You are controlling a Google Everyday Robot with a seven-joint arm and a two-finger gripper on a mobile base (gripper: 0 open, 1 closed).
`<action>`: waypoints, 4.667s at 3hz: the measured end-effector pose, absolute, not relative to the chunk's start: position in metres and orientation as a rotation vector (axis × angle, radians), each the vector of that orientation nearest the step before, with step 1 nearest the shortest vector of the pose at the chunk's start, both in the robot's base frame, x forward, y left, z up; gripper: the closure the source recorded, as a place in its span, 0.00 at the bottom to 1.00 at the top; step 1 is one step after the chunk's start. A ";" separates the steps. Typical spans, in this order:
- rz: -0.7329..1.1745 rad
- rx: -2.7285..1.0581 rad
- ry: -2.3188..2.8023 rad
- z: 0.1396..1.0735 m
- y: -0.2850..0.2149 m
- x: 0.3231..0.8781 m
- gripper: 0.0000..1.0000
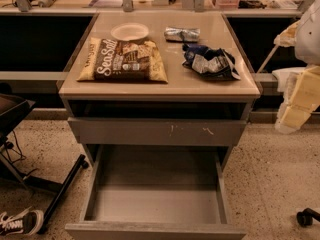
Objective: Place blue chip bag into middle drawer
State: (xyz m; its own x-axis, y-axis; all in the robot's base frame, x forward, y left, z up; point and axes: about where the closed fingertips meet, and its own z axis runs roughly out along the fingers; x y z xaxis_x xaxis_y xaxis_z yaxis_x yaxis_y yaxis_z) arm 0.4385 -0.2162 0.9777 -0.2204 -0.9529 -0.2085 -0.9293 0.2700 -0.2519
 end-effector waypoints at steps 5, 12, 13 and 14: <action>0.006 -1.742 1.905 0.965 -0.162 0.594 0.00; 0.206 -1.603 2.043 0.873 -0.200 0.728 0.00; 0.337 -1.659 1.997 0.855 -0.173 0.720 0.00; 0.342 -1.659 1.995 0.855 -0.171 0.720 0.10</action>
Offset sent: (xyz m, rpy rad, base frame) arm 0.1227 -0.0006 -0.0529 0.1202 -0.0340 0.0624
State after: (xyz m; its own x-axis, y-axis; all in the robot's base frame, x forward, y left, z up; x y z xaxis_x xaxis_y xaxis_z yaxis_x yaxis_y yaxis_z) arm 0.7196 -0.1713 0.8547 -0.1160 -0.8363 -0.5359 -0.9670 0.2183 -0.1313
